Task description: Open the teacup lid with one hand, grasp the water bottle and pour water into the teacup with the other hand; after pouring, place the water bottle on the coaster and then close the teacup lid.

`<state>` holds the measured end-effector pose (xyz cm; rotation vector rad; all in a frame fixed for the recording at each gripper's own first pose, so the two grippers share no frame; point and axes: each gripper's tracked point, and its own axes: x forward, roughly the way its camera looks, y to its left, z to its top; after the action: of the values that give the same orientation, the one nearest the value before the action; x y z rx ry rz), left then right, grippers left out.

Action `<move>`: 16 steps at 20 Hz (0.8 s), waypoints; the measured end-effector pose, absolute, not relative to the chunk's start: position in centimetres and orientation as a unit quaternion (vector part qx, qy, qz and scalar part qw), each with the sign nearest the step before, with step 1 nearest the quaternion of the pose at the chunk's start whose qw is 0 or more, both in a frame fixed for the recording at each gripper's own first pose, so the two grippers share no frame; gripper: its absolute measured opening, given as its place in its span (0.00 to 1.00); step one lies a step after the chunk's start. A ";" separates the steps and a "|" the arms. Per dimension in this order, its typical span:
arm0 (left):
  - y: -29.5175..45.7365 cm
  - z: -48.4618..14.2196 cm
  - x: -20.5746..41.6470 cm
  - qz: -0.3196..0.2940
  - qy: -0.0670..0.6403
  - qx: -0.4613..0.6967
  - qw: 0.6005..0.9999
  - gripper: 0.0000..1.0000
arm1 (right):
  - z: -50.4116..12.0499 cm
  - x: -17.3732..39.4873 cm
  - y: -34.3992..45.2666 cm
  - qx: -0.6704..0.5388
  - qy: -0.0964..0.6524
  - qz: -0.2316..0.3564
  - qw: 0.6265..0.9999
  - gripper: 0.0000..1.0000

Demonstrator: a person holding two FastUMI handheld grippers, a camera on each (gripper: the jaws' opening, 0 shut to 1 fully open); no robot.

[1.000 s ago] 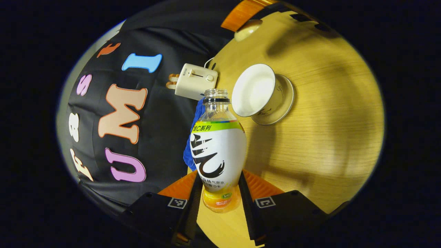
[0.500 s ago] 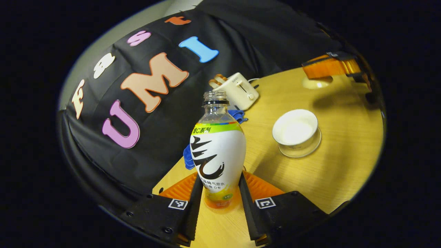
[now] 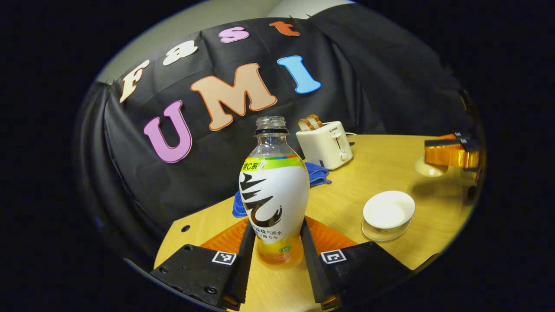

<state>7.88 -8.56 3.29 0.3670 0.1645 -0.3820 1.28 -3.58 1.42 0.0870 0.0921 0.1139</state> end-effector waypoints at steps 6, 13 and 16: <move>-8.9 3.6 10.5 -0.165 0.070 0.084 0.980 0.55 | 1.3 1.4 -3.8 0.044 0.048 0.054 0.996 0.29; -9.1 1.1 13.4 -0.147 0.081 0.039 0.985 0.55 | 1.0 1.5 -4.0 0.044 0.050 0.052 0.996 0.32; -9.2 -0.1 13.9 -0.144 0.087 0.013 0.986 0.55 | 0.7 1.5 -4.0 0.043 0.054 0.052 0.996 0.29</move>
<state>13.94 -9.20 -0.09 0.0254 0.1741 -0.2892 1.54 -3.98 0.73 0.0867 0.1073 0.1048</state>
